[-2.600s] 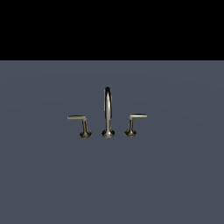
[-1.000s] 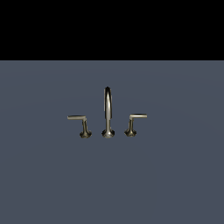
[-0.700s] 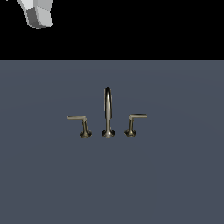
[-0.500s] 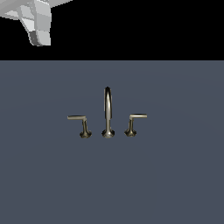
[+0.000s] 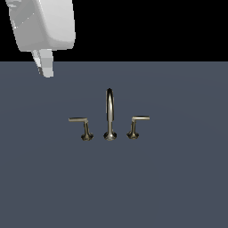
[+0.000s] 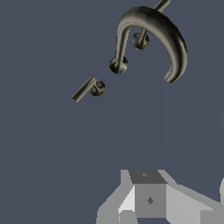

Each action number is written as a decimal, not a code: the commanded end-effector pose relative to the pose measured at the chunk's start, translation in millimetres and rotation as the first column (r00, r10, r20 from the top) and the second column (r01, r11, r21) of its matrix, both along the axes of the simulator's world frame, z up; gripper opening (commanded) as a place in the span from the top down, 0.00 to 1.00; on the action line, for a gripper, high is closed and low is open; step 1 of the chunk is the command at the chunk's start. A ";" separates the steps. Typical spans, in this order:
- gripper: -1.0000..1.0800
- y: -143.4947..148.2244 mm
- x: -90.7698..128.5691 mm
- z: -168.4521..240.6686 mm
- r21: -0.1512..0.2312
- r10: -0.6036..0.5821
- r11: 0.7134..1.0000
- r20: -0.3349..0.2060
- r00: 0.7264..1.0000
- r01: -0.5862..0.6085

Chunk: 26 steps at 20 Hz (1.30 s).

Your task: Turn on the faucet by rotating a designated handle.

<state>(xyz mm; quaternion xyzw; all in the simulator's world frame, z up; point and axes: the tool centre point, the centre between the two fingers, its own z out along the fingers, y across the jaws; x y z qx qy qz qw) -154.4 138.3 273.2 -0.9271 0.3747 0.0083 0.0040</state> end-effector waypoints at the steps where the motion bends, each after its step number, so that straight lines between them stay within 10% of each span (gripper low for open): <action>1: 1.00 5.2 9.8 -12.0 0.001 -0.049 0.999 0.001 0.999 0.049; 26: 1.00 21.5 103.5 -116.5 -0.006 -0.454 0.891 0.007 0.891 0.454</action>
